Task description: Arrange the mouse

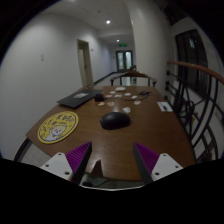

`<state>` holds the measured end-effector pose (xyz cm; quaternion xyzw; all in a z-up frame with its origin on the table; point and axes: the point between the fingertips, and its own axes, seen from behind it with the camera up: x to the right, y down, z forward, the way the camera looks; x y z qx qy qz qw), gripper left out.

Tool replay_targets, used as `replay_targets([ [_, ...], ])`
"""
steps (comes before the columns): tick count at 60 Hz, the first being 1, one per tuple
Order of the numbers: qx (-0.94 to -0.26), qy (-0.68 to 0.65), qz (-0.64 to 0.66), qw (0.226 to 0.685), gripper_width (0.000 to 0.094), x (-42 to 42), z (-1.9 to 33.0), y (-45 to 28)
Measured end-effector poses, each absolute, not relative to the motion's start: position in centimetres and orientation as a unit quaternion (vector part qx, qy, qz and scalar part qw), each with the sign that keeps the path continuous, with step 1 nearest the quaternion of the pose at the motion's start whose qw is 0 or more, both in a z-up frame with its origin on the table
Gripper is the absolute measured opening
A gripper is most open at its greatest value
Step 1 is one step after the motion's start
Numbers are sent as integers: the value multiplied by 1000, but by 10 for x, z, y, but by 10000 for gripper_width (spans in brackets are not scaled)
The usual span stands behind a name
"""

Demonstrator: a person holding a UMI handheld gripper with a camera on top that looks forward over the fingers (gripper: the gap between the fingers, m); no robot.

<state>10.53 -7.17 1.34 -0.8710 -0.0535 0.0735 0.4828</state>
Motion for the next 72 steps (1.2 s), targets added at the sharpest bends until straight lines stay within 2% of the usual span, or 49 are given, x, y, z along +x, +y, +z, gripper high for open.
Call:
replay_targets([
  [8,-888,-70,72,449,844,87,-15,-24],
  [32,-893,-84,41,440,827,49,-18,95],
  [37,-892,-60,35,447,484,51,-19,105],
  [38,-893,-51,38,446,491,51,-19,105],
  [45,-893,-47,45,446,362,53,-18,104],
  [50,-894,-22,56,443,343,60,-13,97],
  [56,-876,19,52,479,340,72,30,85],
  [61,-845,12,49,533,341,49,98,70],
  [67,-810,-3,83,580,341,-20,171,46],
  [72,-802,-12,104,588,342,-78,184,28],
])
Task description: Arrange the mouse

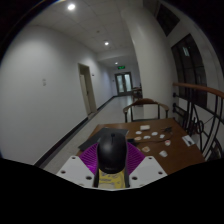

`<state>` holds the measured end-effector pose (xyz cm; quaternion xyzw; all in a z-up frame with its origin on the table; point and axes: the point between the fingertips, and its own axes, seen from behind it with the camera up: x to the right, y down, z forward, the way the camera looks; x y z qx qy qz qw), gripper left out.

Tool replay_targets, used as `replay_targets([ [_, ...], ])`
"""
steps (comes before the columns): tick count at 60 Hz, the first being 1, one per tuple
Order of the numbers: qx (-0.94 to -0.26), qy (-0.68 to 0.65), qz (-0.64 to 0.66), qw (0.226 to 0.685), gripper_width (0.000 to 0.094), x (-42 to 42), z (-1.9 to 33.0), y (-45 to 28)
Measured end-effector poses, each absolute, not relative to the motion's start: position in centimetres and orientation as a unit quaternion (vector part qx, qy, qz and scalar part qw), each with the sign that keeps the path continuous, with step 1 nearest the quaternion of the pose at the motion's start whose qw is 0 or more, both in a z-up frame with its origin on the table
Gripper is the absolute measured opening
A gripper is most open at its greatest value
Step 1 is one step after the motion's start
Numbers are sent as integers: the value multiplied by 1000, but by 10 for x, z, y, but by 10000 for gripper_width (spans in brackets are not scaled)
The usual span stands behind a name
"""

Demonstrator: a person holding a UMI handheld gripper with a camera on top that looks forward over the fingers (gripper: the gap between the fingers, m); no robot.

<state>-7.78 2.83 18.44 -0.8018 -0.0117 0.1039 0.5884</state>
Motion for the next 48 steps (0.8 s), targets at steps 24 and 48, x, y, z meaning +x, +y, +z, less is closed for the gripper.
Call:
replay_targets([
  [24,-888,-36,27,457,371,-155,-11,11],
  [48,-856,-170,113,474,851,-133,36,-56],
])
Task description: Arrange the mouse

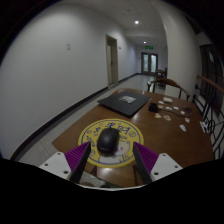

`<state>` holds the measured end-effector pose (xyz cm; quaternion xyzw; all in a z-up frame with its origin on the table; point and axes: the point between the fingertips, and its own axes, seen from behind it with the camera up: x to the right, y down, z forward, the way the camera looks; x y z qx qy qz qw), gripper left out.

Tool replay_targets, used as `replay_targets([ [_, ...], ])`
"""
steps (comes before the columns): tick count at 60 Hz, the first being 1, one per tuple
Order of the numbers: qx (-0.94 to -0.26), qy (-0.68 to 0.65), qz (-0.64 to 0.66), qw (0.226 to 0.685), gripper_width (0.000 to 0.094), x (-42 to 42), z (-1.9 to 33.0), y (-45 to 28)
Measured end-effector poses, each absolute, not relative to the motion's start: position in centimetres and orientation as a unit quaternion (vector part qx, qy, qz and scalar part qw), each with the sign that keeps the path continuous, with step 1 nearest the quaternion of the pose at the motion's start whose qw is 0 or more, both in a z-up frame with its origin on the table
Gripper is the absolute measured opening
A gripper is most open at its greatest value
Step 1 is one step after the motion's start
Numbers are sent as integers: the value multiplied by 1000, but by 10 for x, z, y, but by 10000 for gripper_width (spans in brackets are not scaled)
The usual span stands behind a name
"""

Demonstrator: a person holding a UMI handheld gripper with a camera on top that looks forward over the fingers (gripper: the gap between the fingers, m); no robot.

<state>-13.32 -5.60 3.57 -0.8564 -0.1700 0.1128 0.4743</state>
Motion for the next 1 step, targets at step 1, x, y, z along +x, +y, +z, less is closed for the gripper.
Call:
replay_targets([
  [1,-855,-169,116,477,852,-128,38,-62],
])
